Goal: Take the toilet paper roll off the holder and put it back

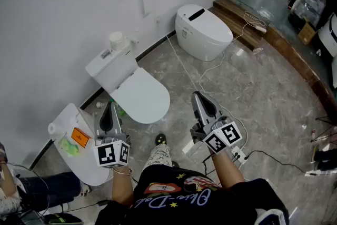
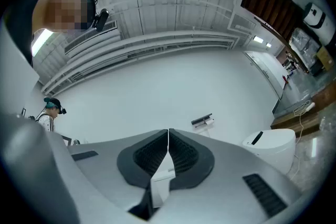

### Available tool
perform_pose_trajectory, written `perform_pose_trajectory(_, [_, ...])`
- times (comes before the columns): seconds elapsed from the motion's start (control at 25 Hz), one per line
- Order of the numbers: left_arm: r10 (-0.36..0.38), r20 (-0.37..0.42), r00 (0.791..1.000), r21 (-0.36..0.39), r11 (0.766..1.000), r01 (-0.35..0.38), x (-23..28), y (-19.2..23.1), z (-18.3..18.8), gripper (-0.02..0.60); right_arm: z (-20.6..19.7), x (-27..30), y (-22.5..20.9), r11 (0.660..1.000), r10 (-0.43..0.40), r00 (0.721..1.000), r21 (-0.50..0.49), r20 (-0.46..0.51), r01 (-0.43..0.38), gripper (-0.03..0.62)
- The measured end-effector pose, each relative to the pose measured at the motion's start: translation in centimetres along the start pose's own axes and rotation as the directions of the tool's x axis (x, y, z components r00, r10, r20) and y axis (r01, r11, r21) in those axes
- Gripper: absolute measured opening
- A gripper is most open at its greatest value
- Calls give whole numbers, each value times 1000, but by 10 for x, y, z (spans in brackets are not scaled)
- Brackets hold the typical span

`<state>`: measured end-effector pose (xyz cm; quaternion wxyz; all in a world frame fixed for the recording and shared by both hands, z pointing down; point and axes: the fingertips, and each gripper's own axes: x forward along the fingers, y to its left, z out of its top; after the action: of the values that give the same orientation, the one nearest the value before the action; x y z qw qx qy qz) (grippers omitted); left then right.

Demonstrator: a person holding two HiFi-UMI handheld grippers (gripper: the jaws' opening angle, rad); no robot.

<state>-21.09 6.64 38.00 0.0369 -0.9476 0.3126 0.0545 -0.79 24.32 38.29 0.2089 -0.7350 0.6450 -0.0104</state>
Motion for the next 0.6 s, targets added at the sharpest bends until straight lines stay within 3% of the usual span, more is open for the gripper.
perform_pose_trajectory(0.16, [24, 8, 1000, -26, 999, -24, 47, 15, -21, -2, -16, 43, -28, 999, 35, 999, 4, -20, -35, 14])
perform_pose_trajectory(0.36, [82, -3, 997, -9, 997, -82, 123, 45, -50, -2, -42, 136, -59, 985, 170, 982, 40, -81, -167, 14])
perform_pose_trajectory(0.48, [120, -4, 993, -3, 993, -120, 174, 64, -54, -2, -56, 208, -77, 966, 260, 954, 57, -149, -254, 15])
perform_pose_trajectory(0.6, [156, 5, 988, 0, 988, -156, 213, 83, -53, -2, -72, 274, -84, 931, 363, 905, 55, -223, -360, 15])
